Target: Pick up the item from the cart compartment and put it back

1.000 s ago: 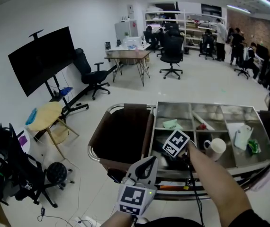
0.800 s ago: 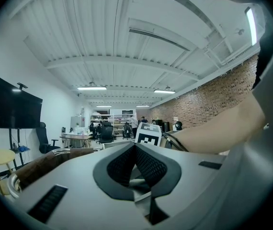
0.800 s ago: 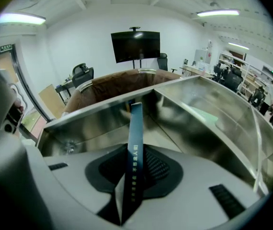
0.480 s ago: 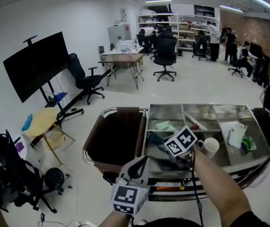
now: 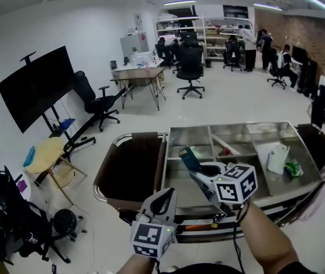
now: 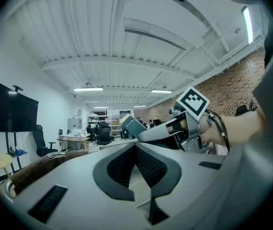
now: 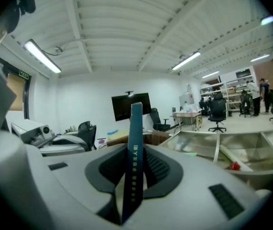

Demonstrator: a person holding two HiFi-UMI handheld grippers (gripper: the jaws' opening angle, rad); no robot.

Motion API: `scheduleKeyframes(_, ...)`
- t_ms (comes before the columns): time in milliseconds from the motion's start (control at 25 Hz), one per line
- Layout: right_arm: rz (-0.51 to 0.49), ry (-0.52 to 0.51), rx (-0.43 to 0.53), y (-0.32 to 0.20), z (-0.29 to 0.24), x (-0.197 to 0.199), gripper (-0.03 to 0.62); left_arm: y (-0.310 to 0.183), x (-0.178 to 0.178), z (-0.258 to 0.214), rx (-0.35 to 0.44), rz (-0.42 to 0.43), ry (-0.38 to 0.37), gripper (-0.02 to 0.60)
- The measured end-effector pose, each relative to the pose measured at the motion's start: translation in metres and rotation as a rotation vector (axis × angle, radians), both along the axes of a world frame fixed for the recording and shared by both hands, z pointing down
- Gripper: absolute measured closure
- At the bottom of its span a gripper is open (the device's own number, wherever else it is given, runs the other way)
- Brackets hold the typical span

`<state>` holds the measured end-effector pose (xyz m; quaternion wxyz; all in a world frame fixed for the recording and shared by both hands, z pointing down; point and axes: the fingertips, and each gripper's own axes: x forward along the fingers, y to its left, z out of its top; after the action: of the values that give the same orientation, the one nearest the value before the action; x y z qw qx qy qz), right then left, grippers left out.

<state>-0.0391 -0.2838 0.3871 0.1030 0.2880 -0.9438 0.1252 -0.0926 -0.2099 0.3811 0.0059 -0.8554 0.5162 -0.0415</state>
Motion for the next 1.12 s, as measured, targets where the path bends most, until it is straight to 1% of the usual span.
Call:
scheduleKeyframes(280, 0.083, -0.167, 0.124, 0.046, -0.041, 0.057, 0.496, 0.001, 0.013, -0.004, 0.004, 0.008, 0.003, 0.581)
scheduleKeyframes(400, 0.133, -0.231, 0.151, 0.066, -0.046, 0.084, 0.496, 0.001, 0.018, -0.004, 0.013, 0.012, 0.005, 0.581)
scheduleKeyframes(520, 0.179, -0.271, 0.165, 0.08, -0.042, 0.105, 0.496, 0.003, 0.022, -0.007, 0.018, 0.02, 0.016, 0.581)
scheduleKeyframes(680, 0.216, -0.298, 0.188, 0.095, -0.04, 0.121, 0.496, 0.005, 0.029, -0.013, 0.024, 0.025, 0.018, 0.581)
scheduleKeyframes(840, 0.251, -0.276, 0.222, 0.103, -0.032, 0.131, 0.496, 0.005, 0.037, -0.014, 0.031, 0.039, 0.022, 0.581)
scheduleKeyframes(1120, 0.261, -0.282, 0.197, 0.101, -0.024, 0.136, 0.496, 0.003, 0.047, -0.012, 0.027, 0.062, 0.046, 0.581)
